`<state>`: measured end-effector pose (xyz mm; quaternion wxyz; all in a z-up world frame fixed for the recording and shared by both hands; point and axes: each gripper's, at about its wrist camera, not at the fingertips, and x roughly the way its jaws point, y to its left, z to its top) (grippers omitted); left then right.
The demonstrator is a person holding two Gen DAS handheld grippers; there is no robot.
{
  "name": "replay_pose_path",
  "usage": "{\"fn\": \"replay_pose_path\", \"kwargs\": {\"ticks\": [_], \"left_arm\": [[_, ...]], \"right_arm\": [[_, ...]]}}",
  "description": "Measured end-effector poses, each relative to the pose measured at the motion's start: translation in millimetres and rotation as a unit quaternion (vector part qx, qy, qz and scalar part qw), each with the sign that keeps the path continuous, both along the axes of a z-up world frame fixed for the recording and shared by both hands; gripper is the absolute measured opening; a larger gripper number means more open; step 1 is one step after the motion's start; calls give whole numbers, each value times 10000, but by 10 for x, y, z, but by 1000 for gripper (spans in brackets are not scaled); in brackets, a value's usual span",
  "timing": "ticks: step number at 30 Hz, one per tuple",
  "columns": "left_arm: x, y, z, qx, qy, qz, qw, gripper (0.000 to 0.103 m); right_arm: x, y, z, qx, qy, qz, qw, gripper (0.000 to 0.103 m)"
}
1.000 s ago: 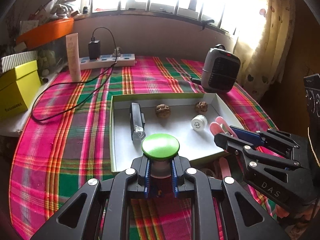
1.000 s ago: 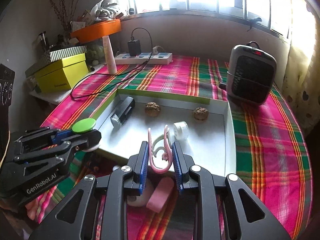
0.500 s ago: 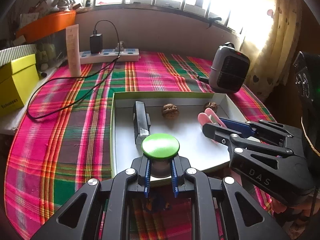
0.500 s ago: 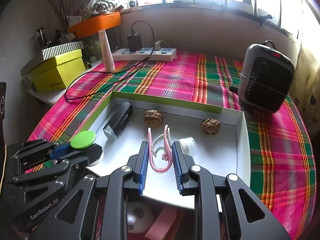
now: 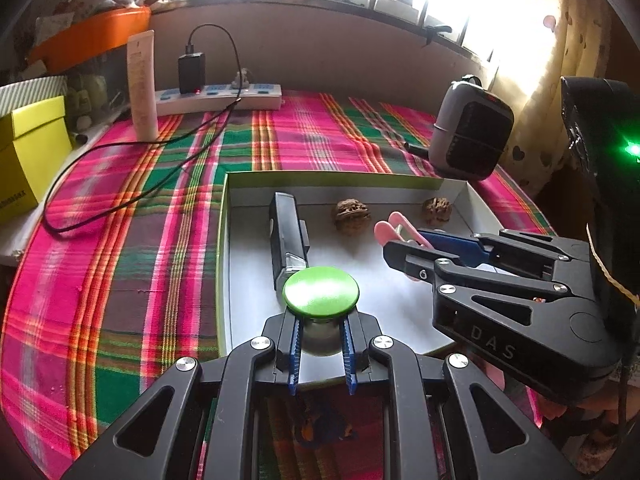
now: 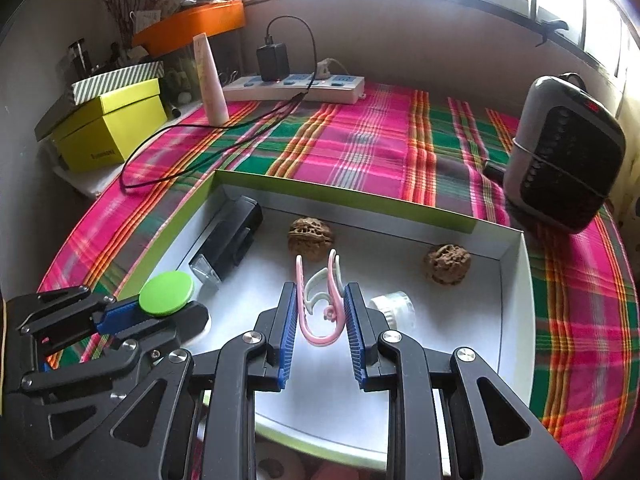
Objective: Organize objects
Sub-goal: 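Lower the pink clip and green toy into the box and open both grippers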
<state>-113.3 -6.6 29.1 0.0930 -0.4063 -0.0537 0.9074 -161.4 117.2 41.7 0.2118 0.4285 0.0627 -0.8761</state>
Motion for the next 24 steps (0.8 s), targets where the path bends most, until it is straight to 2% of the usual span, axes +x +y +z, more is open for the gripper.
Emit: {"fn": "replay_pose_path", "kwargs": {"ticks": [24], "left_arm": [[-68,4,-59,-117,1,11,9999,15]], "right_arm": [[-118,-61,-127,148,-162,37,9998,25]]}}
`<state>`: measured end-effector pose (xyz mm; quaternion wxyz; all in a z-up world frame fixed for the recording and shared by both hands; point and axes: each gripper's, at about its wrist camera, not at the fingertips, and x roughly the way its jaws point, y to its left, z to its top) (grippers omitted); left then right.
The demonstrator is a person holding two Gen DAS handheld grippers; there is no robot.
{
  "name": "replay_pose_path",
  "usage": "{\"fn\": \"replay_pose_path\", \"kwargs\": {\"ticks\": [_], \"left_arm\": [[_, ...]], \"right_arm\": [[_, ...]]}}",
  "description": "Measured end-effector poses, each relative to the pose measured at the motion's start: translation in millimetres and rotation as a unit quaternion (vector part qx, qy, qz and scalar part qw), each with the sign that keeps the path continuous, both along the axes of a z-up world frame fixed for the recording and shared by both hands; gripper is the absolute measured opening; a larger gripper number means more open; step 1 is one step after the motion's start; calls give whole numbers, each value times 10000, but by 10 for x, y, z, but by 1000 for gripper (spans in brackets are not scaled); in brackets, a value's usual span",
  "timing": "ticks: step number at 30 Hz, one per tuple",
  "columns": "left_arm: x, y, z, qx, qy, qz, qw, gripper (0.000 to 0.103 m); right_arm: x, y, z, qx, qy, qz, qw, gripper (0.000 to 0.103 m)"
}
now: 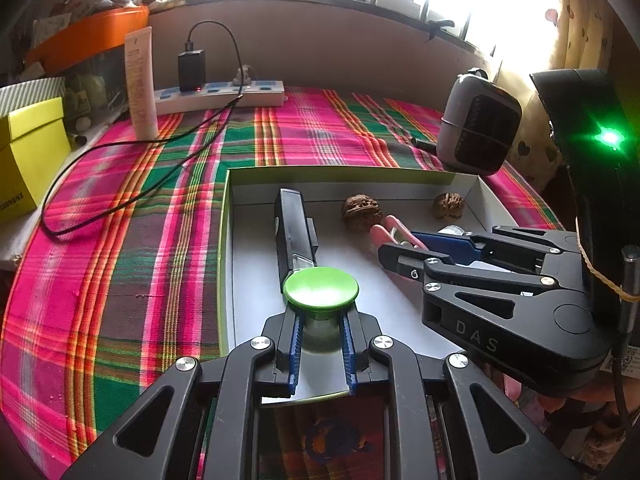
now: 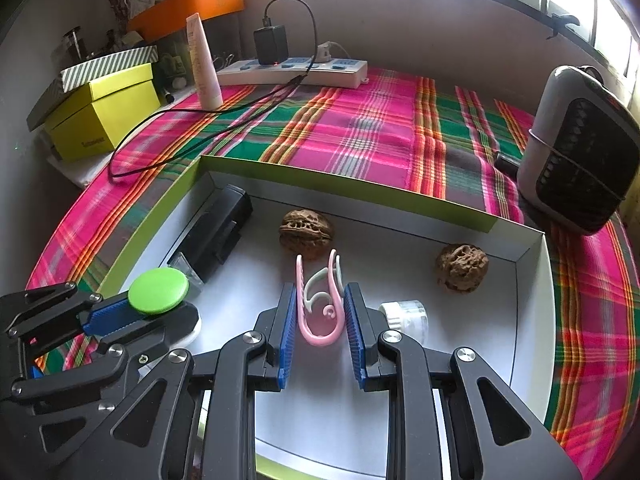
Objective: Organize objects
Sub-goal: 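Lower the pink clip and green toy into the box and open both grippers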
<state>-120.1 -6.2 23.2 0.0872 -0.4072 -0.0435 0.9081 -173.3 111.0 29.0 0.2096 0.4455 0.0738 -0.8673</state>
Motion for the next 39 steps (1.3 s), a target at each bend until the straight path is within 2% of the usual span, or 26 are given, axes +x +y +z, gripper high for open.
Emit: {"fn": "replay_pose_path", "kwargs": {"ticks": [15,28,30,32,39], "left_arm": [[9,-2,-1,-15,-9,-2,10000,16],[53,17,9,7,-6,-41,10000,28],[66,18,16,11,-5,-47,10000,29],[76,21,20,0,-14,-45,10000,29],[102,14,48,-13,-12,-26,10000,30]], "right_arm": [[21,-4,-13,46,40,-6,10000,25],[25,19,10,-9,20,-53,10000,25],[27,25,19,-11,26,-68,10000,30],[29,36,29,-44,27,-73,10000,39],[47,81,60,-50,54,-169,9998,40]]}}
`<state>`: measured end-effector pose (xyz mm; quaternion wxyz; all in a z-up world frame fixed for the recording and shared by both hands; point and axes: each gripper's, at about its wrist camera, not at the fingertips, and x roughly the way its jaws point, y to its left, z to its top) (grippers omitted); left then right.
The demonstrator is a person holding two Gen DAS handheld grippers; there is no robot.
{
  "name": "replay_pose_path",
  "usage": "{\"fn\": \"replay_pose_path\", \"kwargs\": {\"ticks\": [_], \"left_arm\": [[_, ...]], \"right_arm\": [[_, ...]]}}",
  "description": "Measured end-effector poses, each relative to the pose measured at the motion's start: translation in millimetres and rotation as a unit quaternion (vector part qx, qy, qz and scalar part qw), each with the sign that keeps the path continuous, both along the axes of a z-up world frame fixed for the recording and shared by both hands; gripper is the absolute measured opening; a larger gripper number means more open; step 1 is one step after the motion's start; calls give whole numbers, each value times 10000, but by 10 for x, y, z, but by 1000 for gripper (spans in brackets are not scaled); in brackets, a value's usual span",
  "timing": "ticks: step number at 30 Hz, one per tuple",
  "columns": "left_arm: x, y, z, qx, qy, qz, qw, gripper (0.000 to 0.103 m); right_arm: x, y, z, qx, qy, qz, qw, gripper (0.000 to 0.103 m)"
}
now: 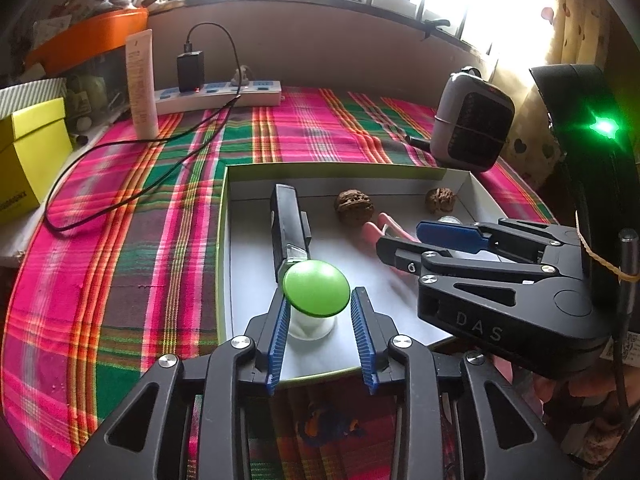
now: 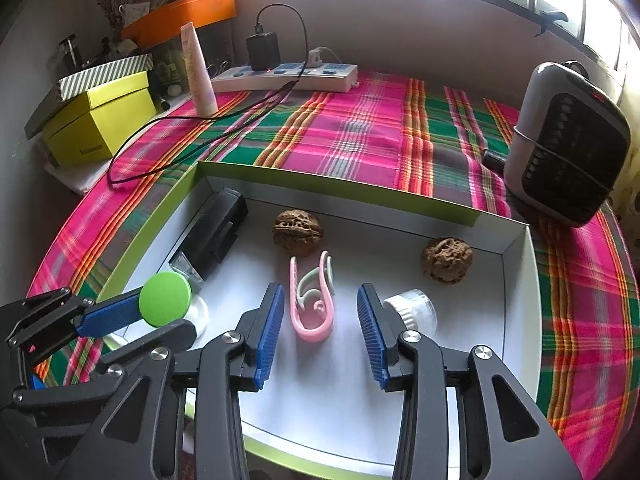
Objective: Organize objects
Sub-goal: 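Lower the pink clip and green toy into the box and open both grippers, then withdraw both grippers from the box toward the remaining items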
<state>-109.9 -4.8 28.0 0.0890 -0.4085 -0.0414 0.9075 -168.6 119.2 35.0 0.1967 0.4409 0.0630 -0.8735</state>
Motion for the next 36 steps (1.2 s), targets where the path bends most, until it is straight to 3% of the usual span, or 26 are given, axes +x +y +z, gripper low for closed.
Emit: {"fn": "replay_pose_path", "kwargs": {"ticks": [8,36], "left_arm": [[55,-31,36,-31,29,57,10000,37],[488,-87,188,107,228,54,9997,39]], "right_arm": [[79,42,47,-47,44,-107,9999,40],[780,370,329,-202,520,-496,9972,40]]}}
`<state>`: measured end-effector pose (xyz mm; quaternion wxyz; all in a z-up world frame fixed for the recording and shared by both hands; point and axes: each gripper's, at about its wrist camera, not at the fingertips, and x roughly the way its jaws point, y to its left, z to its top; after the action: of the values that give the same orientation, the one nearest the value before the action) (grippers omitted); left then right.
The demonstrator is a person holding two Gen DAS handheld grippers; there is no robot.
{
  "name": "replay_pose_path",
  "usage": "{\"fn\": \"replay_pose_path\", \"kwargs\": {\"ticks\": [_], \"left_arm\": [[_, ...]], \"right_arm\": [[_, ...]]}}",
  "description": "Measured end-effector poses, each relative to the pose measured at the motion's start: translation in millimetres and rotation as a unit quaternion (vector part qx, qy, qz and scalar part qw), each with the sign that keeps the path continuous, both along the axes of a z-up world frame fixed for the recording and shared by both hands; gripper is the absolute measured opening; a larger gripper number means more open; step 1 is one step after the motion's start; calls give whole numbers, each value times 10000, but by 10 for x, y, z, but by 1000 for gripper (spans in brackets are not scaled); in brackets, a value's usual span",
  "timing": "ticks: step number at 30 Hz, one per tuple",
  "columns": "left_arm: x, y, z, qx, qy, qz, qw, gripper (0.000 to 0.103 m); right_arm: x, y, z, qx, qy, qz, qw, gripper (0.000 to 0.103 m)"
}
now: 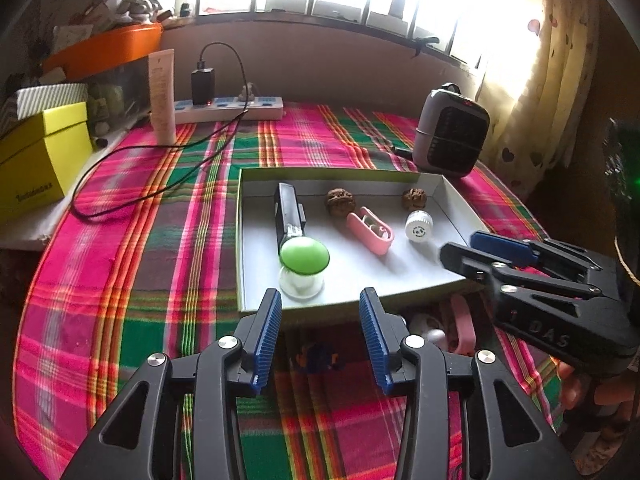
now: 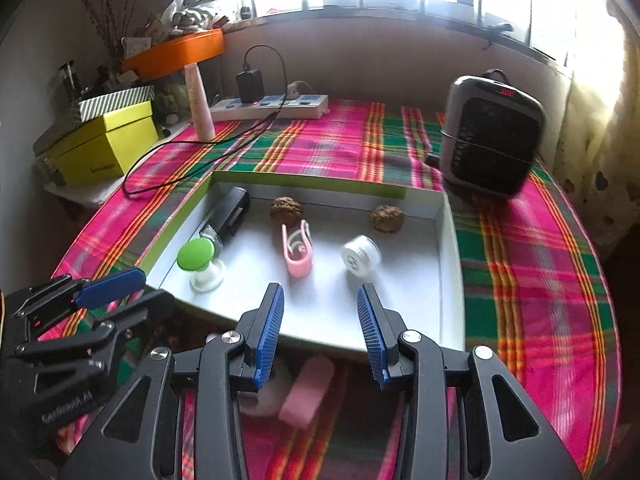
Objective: Organize objects
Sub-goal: 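Withdraw both grippers from the box toward the remaining items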
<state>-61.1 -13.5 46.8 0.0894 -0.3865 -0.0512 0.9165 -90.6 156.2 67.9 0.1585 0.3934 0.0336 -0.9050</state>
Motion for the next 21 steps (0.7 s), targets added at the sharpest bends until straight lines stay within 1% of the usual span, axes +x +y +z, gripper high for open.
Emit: {"fn": "replay_pose_path", "kwargs": {"ticks": [7,12,21], "left_arm": [[96,23,-39,60,-61,-97,9999,39],[153,63,-70,81,-105,-191,9997,39],[177,157,-129,183,-219,-414,9987,39]], "right_arm": [[188,121,-41,27,6,-144,9999,40],[255,156,-68,97,17,-198,9998,40],[371,215,-158,40,-76,-202,9998,40]]}}
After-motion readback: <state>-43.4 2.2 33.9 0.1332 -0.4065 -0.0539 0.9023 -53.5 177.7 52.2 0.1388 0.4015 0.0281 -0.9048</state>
